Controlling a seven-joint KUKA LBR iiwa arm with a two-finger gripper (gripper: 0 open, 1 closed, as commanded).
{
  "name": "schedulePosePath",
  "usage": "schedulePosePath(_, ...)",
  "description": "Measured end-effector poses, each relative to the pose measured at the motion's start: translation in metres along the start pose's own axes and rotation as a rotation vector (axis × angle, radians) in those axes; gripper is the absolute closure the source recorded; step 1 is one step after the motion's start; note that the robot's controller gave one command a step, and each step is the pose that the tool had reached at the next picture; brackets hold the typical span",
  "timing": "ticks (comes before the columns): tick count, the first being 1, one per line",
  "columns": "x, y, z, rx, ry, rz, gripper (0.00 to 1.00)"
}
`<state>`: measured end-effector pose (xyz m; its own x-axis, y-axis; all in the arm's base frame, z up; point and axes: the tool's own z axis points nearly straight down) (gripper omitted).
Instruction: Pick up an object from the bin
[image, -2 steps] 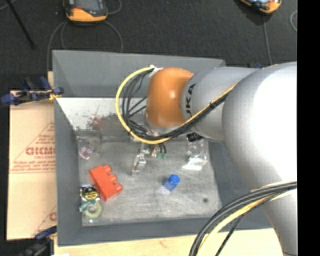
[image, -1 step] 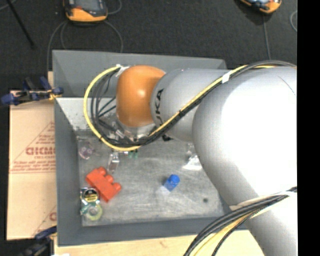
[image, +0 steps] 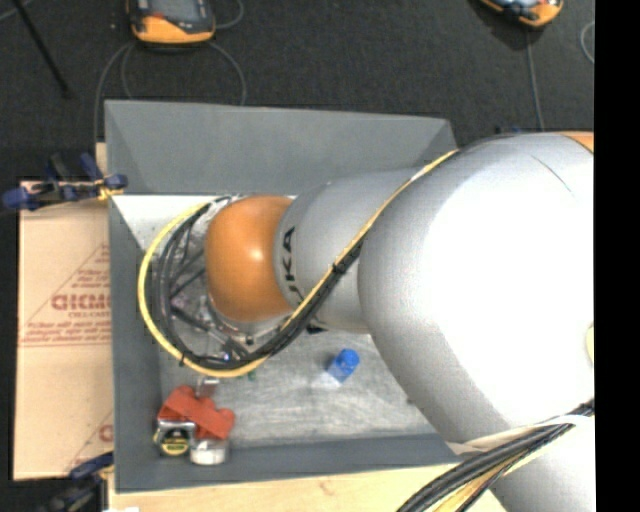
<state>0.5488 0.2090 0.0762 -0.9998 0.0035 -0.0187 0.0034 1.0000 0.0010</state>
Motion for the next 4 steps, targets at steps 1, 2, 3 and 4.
schedulePosePath(1,-0.012,-0.068,-0.003,0.004,0.013,0.044,0.00)
schedulePosePath(2,0.074,-0.041,-0.033,0.001,0.020,-0.100,0.00)
schedulePosePath(3,0.065,-0.004,-0.005,-0.004,0.003,-0.143,0.00)
schedulePosePath(4,0.068,-0.005,-0.005,-0.001,0.014,-0.139,1.00)
